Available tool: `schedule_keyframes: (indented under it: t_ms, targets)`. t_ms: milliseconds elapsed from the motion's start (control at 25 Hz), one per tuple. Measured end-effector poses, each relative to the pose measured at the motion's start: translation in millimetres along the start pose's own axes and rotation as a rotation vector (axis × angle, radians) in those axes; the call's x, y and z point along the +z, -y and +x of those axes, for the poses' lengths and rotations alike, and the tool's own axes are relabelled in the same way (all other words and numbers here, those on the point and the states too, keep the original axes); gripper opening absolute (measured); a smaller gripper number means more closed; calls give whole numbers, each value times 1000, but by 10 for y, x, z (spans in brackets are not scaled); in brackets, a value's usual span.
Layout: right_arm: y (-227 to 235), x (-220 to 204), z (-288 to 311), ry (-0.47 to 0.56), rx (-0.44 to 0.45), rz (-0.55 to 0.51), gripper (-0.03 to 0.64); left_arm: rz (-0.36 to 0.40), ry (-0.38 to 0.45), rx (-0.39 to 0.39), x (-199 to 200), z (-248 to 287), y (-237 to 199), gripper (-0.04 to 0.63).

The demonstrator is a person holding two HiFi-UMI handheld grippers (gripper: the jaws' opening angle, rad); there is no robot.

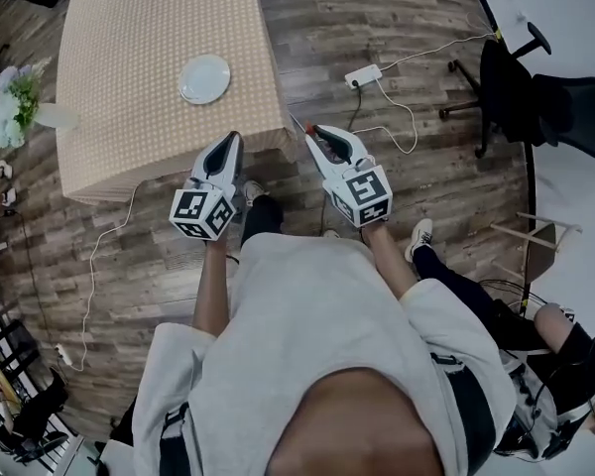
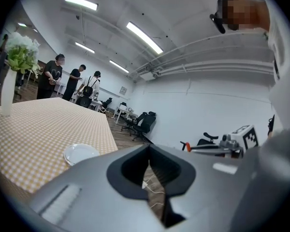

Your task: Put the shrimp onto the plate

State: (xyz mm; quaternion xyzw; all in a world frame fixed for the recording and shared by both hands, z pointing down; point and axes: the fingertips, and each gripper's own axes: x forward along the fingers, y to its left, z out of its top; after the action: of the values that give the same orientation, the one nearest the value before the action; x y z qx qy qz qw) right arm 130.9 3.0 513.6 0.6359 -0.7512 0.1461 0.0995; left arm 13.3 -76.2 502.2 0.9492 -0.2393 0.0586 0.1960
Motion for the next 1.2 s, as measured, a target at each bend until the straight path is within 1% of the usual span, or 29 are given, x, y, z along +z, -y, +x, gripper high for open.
schedule_keyframes:
  t_ms: [360,560,680,920,1080,1200]
  targets:
    - [-331,532,1206,-17,54,-40,58,-29,23,54,520,-66,-1158,9]
    - [-467,760,1704,-24,82,-70,58,-44,31,81,684,-96,-1639,9]
    - [-531,806,1888,-39,107,-91,58,-62,36,100,703,-111,-1785,9]
    - [-541,863,2121,-51,165,-120,58,-90,38,143,665,-58,-1904,9]
    - [-410,909,2253,-47,222,-113,58,-91,42,198,694,44,-1907,9]
    - [-315,908,2406,-50,274,-105,58,-92,62,263,755,104,-1990,9]
